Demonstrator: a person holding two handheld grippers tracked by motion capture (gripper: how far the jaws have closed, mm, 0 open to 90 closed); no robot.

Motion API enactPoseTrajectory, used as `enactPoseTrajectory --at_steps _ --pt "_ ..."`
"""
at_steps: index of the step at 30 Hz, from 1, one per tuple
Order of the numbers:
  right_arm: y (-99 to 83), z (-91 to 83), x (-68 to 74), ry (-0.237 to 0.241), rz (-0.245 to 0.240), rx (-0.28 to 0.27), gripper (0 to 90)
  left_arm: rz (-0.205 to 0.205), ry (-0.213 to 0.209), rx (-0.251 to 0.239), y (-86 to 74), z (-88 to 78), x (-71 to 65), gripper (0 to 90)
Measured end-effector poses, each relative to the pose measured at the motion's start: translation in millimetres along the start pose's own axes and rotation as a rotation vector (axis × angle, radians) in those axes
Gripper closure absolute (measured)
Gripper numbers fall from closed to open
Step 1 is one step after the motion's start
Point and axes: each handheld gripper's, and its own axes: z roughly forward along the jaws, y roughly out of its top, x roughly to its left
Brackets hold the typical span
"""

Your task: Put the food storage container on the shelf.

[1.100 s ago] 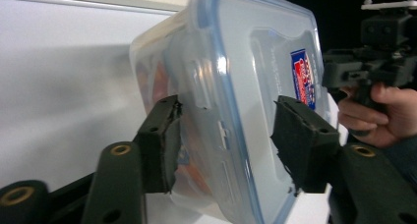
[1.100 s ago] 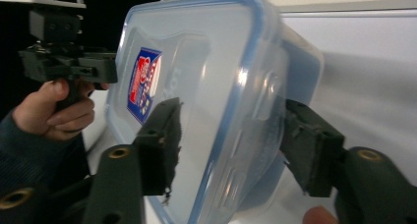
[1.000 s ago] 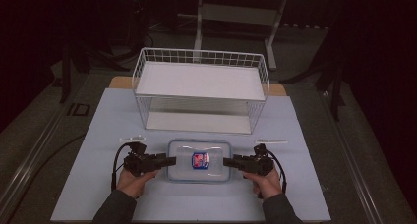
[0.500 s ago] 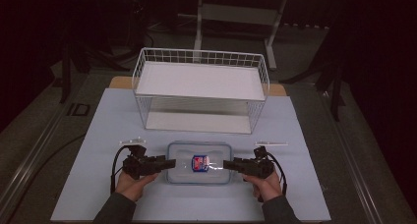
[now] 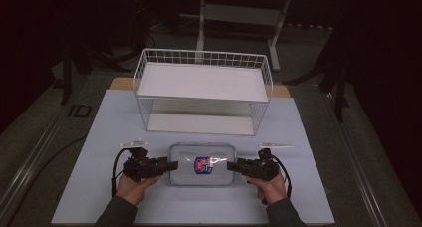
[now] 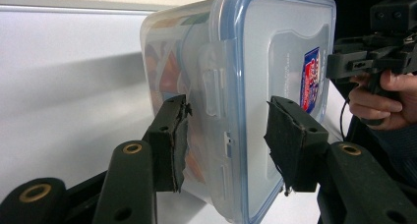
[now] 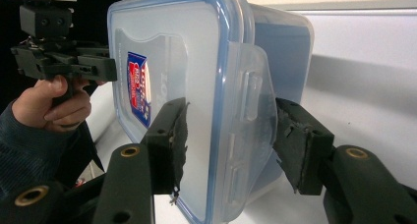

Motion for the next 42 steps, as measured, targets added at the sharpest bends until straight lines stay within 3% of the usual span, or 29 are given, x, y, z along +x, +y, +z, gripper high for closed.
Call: enactPoseTrajectory --at_steps 9,42 --pt "3.7 -2.9 6.9 -0.005 -0.032 -0.013 48.2 0.003 -0.005 -0.019 2.3 -4.4 -2.2 51.3" --pt "19.7 -21.7 33.7 -0.016 -0.172 -0.118 48.3 0.125 0.002 -0.132 16.7 -25.2 -25.1 51.6"
